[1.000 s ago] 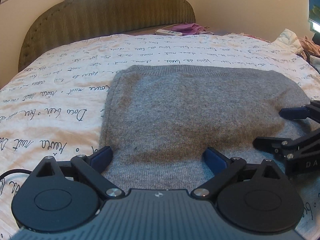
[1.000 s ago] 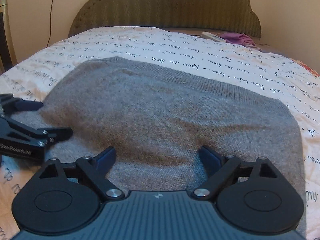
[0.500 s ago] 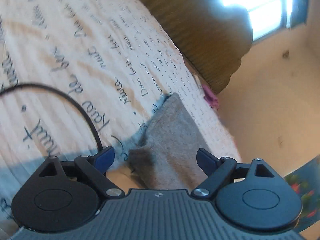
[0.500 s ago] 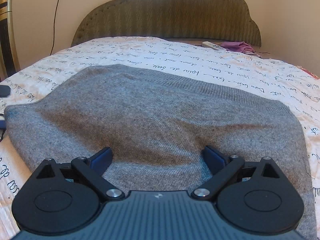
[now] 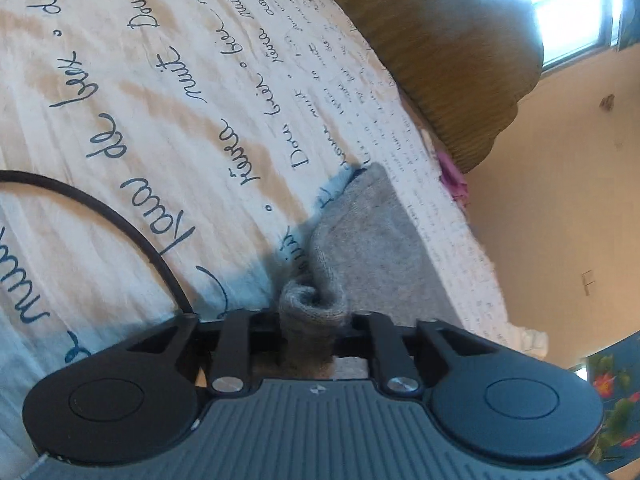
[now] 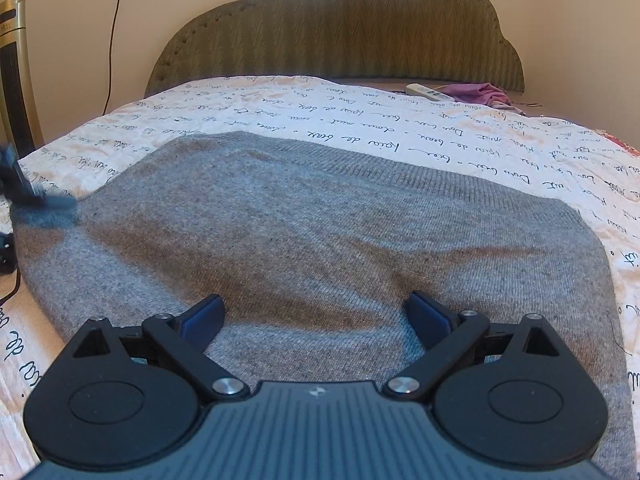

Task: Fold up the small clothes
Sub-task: 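Grasp the grey sweater edge with the left gripper and lift it, then grasp the navy sleeve with the right gripper while the left gripper holds the sweater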

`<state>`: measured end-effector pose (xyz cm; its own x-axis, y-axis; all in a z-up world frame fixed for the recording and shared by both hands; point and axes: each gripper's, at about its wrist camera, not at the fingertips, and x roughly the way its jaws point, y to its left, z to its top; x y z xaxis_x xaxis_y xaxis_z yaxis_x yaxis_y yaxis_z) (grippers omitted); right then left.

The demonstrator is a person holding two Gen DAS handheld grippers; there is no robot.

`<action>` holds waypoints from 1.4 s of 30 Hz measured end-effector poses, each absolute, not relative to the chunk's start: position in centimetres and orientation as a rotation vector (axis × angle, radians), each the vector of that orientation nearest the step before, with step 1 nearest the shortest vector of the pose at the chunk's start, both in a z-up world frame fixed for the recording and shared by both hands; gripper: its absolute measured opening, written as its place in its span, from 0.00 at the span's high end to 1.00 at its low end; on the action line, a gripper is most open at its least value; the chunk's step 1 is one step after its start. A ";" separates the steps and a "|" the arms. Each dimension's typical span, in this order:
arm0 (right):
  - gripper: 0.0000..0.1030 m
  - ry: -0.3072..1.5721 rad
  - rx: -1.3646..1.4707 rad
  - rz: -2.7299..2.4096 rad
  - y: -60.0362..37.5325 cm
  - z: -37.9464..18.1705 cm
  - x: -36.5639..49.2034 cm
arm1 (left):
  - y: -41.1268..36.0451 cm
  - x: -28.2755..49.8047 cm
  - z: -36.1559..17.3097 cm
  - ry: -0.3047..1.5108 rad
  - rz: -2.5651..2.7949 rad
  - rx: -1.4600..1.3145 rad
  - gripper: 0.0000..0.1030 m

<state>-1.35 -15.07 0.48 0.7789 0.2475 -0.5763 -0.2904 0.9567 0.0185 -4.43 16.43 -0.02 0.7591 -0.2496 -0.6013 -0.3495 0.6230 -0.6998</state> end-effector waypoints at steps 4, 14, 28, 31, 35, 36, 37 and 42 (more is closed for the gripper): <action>0.04 0.622 -0.062 0.304 -15.2 0.9 -1.3 | 14.5 -4.3 1.2 0.711 0.099 -0.760 0.93; 0.04 0.849 0.352 0.740 -14.2 8.6 8.7 | 2.1 -7.1 2.8 0.507 -0.128 -0.041 0.94; 0.41 1.094 0.384 0.703 -8.8 5.4 18.6 | 1.6 -7.2 1.5 0.521 -0.176 0.022 0.94; 0.76 1.092 0.357 0.681 -9.7 4.7 19.4 | 1.6 -7.0 1.4 0.529 -0.175 0.026 0.94; 0.88 1.054 0.383 0.721 -11.3 4.0 19.3 | 1.0 -7.2 1.9 0.531 -0.185 0.046 0.94; 0.89 1.037 0.378 0.729 -11.6 4.2 19.0 | 0.6 -7.1 2.3 0.530 -0.196 0.047 0.94; 0.89 1.008 0.364 0.741 -12.0 4.6 18.6 | 0.3 -6.9 2.6 0.526 -0.210 0.046 0.94; 0.90 0.914 0.337 0.749 -16.9 7.2 16.7 | -3.7 -6.2 4.1 0.512 -0.339 0.028 0.94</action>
